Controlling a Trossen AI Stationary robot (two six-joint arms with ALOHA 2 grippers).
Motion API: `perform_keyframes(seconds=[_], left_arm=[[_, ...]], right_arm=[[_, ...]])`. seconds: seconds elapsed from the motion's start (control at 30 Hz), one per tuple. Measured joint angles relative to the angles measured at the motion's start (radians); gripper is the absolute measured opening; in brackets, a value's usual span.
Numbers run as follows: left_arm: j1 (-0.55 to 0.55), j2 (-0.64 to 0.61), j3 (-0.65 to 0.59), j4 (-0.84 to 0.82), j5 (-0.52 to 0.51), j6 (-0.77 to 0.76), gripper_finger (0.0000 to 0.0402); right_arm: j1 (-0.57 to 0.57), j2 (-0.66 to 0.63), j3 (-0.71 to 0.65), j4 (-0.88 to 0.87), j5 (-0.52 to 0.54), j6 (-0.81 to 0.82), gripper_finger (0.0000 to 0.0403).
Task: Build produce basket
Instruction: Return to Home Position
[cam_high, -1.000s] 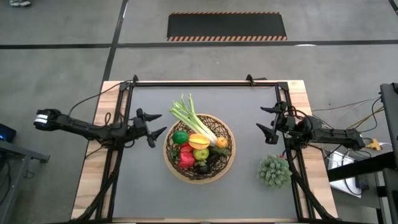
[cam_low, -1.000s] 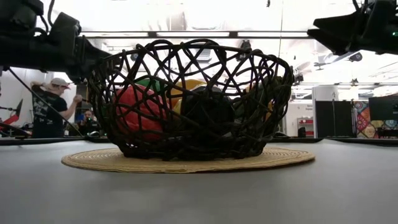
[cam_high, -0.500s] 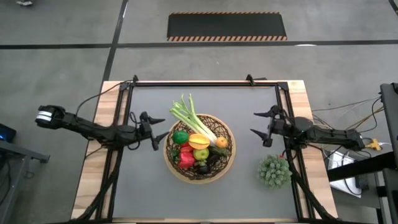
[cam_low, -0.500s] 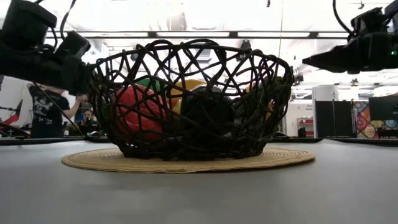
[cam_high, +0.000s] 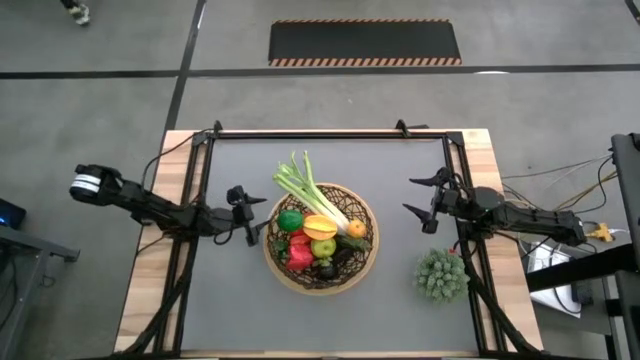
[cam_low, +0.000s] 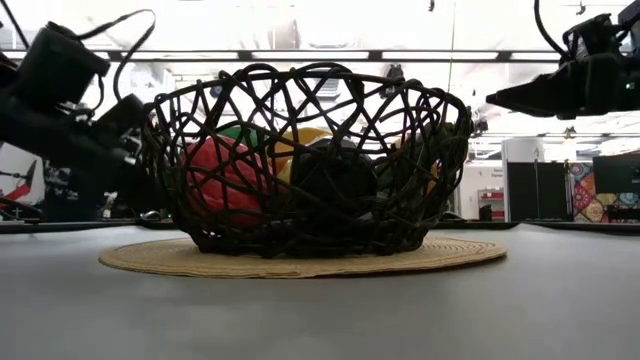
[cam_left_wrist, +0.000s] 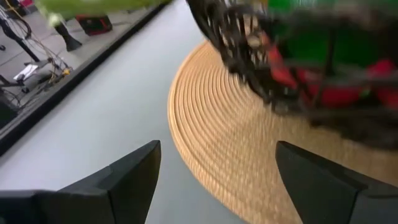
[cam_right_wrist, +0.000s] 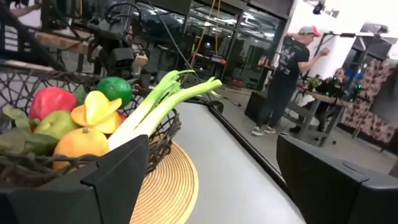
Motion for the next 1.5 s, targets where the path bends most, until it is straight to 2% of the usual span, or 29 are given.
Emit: perform_keyframes(seconds=[0.17, 0.4, 0.63, 0.87, 1.17, 1.5], left_arm=[[0.000, 0.088, 0.000, 0.000, 0.000, 0.000, 0.0297], [0.000, 0.209, 0.017, 0.011, -0.002, -0.001, 0.0297], [0.000, 0.280, 0.039, 0.012, -0.009, -0.002, 0.0297], [0.000, 0.277, 0.068, 0.012, -0.007, -0.001, 0.0297], [0.000, 0.275, 0.066, 0.123, 0.010, 0.002, 0.0297], [0.000, 0.275, 0.066, 0.130, 0.001, 0.002, 0.0297]], right_arm=[[0.000, 0.000, -0.001, 0.002, -0.020, -0.060, 0.0339], [0.000, 0.001, 0.002, 0.051, -0.019, -0.033, 0.0338], [0.000, 0.001, 0.002, 0.049, -0.019, -0.033, 0.0338], [0.000, 0.001, 0.002, 0.049, -0.019, -0.033, 0.0338], [0.000, 0.001, 0.002, 0.049, -0.019, -0.033, 0.0338], [0.000, 0.001, 0.002, 0.049, -0.019, -0.033, 0.0338]])
